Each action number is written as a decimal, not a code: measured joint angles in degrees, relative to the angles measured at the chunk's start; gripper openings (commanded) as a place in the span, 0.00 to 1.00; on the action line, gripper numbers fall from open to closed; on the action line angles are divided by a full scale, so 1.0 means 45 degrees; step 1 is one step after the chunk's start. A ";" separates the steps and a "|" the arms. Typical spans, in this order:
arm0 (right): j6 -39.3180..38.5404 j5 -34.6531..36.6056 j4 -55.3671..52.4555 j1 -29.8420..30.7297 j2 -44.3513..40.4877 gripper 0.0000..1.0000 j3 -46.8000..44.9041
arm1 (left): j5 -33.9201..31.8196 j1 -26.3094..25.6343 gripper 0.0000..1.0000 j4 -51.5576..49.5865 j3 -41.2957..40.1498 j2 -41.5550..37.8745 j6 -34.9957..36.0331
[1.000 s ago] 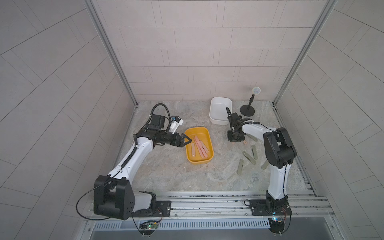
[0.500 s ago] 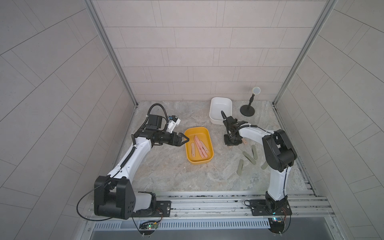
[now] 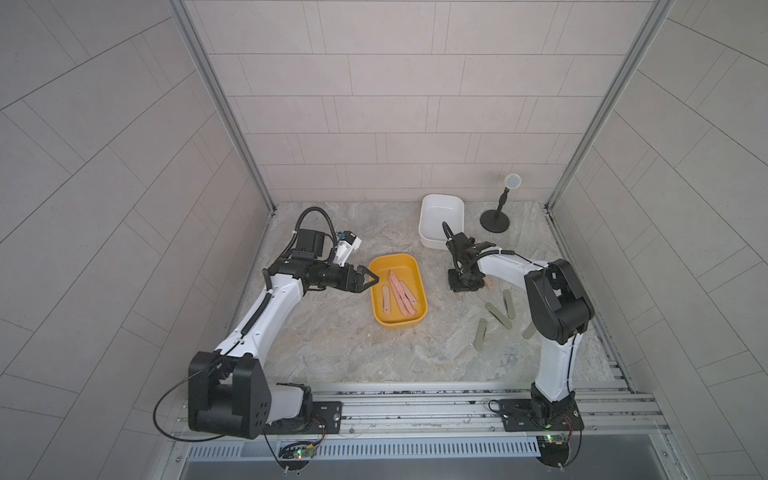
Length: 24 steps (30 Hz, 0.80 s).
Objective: Place the fruit knives into the storage box by color
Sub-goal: Pick up the fruit knife from the center of the board.
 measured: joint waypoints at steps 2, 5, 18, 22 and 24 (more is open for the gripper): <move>0.0000 -0.0068 0.0039 0.0000 0.0000 0.32 -0.0010 | 0.0000 0.0000 0.88 -0.0005 0.0000 0.0000 0.0000; -0.0010 -0.0180 0.0078 -0.0010 0.0000 0.29 -0.0029 | 0.0005 0.0049 0.88 0.0000 0.0000 0.0000 0.0000; -0.0053 -0.0321 -0.0384 0.0102 -0.0141 0.25 -0.0039 | -0.0005 0.0262 0.88 -0.0005 -0.0005 -0.0073 -0.0005; -0.0083 -0.0379 -0.0879 0.0316 -0.0194 0.25 0.0034 | -0.0005 0.0408 0.88 -0.0005 -0.0005 -0.0073 -0.0010; -0.0092 -0.0398 -0.1093 0.0398 -0.0204 0.25 0.0160 | -0.0005 0.0471 0.88 0.0000 -0.0005 -0.0078 -0.0010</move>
